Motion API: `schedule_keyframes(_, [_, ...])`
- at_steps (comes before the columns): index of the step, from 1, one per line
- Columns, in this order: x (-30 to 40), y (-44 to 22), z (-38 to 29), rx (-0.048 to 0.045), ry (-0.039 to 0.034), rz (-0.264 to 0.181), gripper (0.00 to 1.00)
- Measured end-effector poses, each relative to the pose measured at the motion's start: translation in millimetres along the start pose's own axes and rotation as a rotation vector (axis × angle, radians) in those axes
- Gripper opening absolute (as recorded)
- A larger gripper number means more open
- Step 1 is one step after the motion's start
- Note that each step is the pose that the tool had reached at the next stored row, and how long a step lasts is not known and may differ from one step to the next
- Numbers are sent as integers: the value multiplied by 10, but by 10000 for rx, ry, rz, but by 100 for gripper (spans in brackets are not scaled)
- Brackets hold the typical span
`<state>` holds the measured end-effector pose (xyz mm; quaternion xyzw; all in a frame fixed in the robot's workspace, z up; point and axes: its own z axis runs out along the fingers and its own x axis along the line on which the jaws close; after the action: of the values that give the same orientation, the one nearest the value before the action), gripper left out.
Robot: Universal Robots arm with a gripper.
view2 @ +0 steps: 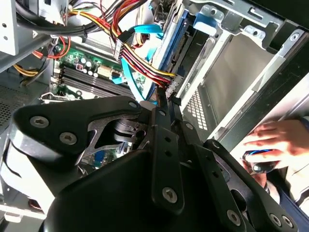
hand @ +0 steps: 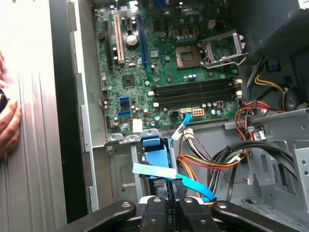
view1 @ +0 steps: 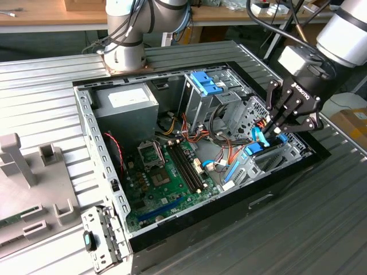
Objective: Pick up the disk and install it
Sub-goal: 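Insert the first disk wire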
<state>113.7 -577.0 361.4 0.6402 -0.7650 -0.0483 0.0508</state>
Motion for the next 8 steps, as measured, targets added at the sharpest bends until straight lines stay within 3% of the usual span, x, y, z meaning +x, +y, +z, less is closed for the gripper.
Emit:
schedule_keyframes(3, [0,-2,1,4,21,13,16])
schedule_keyframes(4, [-3,-19,2,-87,83,19,16])
schedule_keyframes(5, [-8,-47,0,-347,184,29,16])
schedule_keyframes(6, [-11,-61,-2,-508,239,33,16])
schedule_keyframes(8, [-11,-66,-1,-603,233,30,16])
